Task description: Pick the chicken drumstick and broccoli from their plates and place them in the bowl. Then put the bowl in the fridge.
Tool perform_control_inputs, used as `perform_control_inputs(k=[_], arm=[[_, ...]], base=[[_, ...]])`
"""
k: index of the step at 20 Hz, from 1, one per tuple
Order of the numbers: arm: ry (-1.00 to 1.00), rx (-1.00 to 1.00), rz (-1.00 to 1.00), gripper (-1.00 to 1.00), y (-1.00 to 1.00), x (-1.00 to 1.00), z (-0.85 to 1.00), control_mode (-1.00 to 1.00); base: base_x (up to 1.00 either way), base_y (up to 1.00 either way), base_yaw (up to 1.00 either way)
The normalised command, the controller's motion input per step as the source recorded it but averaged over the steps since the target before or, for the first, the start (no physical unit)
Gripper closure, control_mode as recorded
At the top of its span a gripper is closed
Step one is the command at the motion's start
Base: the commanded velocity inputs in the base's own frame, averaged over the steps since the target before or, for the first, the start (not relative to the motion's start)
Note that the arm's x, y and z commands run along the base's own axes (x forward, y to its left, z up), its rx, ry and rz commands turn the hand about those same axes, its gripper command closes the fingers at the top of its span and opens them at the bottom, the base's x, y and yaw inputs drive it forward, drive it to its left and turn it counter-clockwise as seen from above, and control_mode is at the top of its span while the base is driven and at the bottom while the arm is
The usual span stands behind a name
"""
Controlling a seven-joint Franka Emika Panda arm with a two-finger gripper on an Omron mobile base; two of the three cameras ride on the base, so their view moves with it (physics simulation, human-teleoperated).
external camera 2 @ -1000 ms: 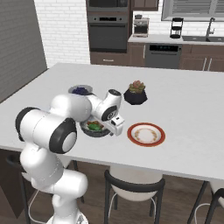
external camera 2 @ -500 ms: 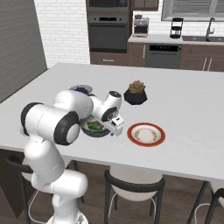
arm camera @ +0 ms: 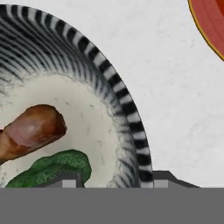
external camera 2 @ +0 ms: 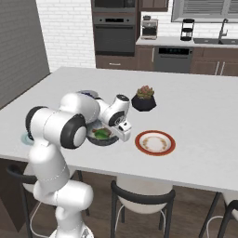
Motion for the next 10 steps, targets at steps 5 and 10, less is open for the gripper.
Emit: perform_control_inputs(k=[5, 10], arm=[[0.0, 0.01, -0.02, 1.0, 0.07, 0.0, -0.31, -1.0], [0.0, 0.01, -0.05, 1.0, 0.03, 0.0, -0.04, -1.0]], base=[[0.0, 0.0, 0.0], [0.0, 0.0, 0.0]])
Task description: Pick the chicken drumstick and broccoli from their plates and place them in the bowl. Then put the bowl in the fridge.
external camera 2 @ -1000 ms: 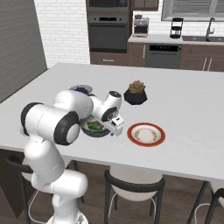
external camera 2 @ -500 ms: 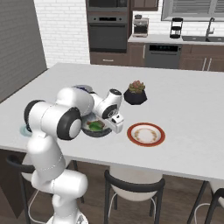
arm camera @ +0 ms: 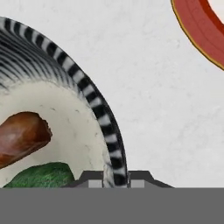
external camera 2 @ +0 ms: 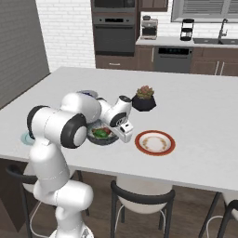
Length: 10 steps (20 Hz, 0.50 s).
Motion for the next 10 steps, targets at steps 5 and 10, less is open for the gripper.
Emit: perform_control_inputs(k=[5, 10], arm=[[0.0, 0.02, -0.11, 1.0, 0.0, -0.28, 0.07, -1.0], [-0.07, 0.05, -0.18, 1.0, -0.04, -0.85, 0.43, -1.0]], base=[[0.0, 0.0, 0.0], [0.0, 0.0, 0.0]])
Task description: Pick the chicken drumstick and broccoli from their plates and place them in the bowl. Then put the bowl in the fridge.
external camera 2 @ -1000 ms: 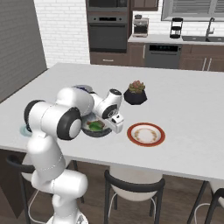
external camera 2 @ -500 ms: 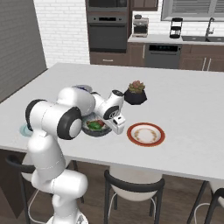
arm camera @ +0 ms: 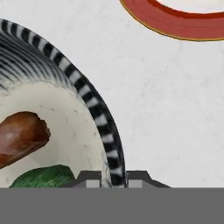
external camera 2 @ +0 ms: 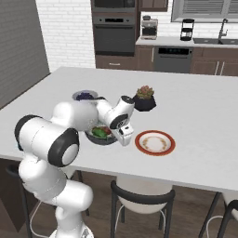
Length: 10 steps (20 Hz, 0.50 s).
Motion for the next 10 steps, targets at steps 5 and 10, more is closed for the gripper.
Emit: perform_control_inputs(k=[5, 10], arm=[[-0.02, 0.07, -0.2, 1.0, -0.03, -0.91, 0.78, -1.0], [0.16, 0.09, -0.33, 1.0, -0.06, -0.62, 0.72, -1.0]], base=[[0.0, 0.0, 0.0], [0.0, 0.0, 0.0]])
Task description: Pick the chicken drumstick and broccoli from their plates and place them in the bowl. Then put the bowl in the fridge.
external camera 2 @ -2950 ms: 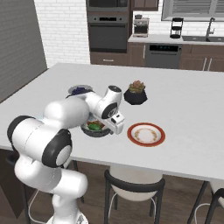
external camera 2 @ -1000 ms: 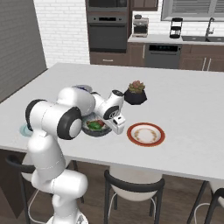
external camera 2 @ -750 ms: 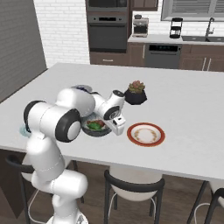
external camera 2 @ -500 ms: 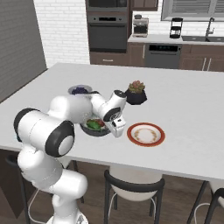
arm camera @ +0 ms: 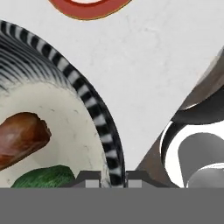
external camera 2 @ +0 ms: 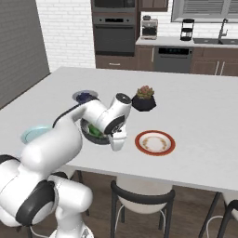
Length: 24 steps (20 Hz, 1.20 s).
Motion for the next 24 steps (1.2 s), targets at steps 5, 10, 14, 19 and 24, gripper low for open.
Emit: perform_control_inputs(k=[5, 10, 14, 19, 24], arm=[[0.14, 0.0, -0.36, 1.0, 0.0, -0.61, 0.64, -1.0], [-0.09, -0.06, -0.29, 1.0, 0.06, -0.56, 0.79, -1.0], [-0.21, -0.09, -0.19, 1.0, 0.24, -0.71, 0.76, -1.0], [-0.19, -0.04, -0.13, 1.0, 0.25, -0.79, 0.55, -1.0], [-0.27, -0.08, -0.13, 1.0, 0.28, -0.87, 0.54, -1.0]], base=[[0.0, 0.0, 0.0], [0.0, 0.0, 0.0], [0.0, 0.0, 0.0], [0.0, 0.0, 0.0], [0.0, 0.0, 0.0]])
